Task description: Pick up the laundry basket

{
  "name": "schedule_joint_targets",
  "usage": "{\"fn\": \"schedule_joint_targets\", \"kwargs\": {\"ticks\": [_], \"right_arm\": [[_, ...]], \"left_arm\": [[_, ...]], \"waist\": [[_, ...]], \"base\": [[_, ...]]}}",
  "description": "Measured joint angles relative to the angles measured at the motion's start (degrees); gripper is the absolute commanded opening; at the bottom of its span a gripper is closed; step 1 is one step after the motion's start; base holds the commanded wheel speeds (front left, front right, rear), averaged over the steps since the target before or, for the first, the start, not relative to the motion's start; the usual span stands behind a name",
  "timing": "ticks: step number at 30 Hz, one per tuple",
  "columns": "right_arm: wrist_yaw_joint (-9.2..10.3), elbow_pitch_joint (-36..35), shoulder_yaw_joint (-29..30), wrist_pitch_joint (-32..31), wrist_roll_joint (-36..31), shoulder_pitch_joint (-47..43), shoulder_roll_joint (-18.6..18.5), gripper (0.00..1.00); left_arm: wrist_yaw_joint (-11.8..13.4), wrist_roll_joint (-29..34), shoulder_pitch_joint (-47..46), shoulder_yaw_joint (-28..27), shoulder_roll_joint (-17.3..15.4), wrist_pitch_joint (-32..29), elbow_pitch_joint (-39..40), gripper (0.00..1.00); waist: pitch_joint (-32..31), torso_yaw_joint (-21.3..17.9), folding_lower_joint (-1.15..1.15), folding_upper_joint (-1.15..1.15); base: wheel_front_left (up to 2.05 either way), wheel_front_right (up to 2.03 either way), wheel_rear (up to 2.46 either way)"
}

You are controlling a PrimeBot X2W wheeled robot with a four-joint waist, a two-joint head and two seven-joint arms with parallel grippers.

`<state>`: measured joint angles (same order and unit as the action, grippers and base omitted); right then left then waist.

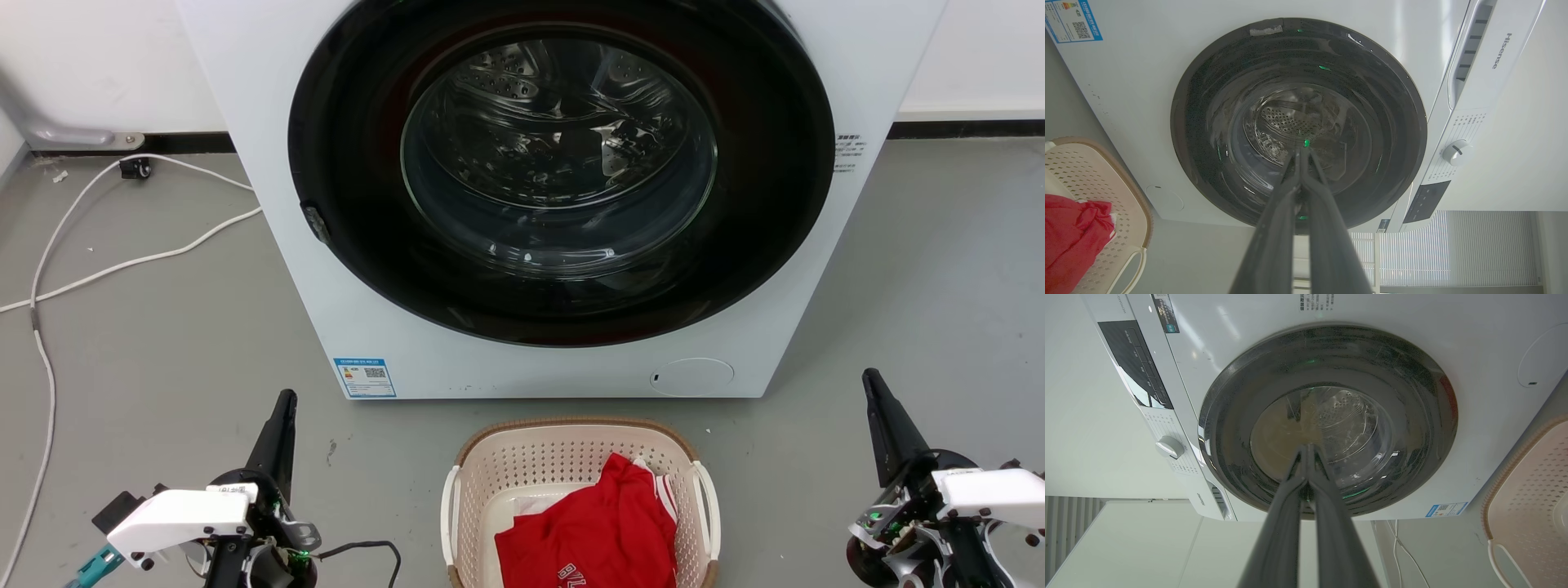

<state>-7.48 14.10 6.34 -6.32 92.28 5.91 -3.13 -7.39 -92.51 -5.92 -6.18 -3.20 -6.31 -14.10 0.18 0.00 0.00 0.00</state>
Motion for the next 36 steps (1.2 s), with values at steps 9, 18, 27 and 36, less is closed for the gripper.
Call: {"fn": "schedule_joint_targets", "kwargs": {"ticks": [9, 18, 27, 36], "right_arm": [[0.0, 0.0, 0.0, 0.0, 0.0, 0.0, 0.0, 0.0], [0.0, 0.0, 0.1, 0.0, 0.0, 0.0, 0.0, 0.0], [0.0, 0.0, 0.1, 0.0, 0.0, 0.0, 0.1, 0.0], [0.0, 1.4, -0.1, 0.1, 0.0, -1.4, 0.2, 1.0]], "left_arm": [[0.0, 0.0, 0.0, 0.0, 0.0, 0.0, 0.0, 0.0], [0.0, 0.0, 0.0, -0.1, 0.1, 0.0, 0.0, 0.0], [0.0, 0.1, 0.0, -0.1, 0.1, -0.1, 0.0, 0.0], [0.1, 0.0, 1.4, 0.2, 0.4, 0.0, -1.4, 1.0]], "waist": [[0.0, 0.0, 0.0, 0.0], [0.0, 0.0, 0.0, 0.0], [0.0, 0.0, 0.0, 0.0], [0.0, 0.0, 0.0, 0.0]], "base": [[0.0, 0.0, 0.0], [0.0, 0.0, 0.0], [0.0, 0.0, 0.0], [0.0, 0.0, 0.0]]}}
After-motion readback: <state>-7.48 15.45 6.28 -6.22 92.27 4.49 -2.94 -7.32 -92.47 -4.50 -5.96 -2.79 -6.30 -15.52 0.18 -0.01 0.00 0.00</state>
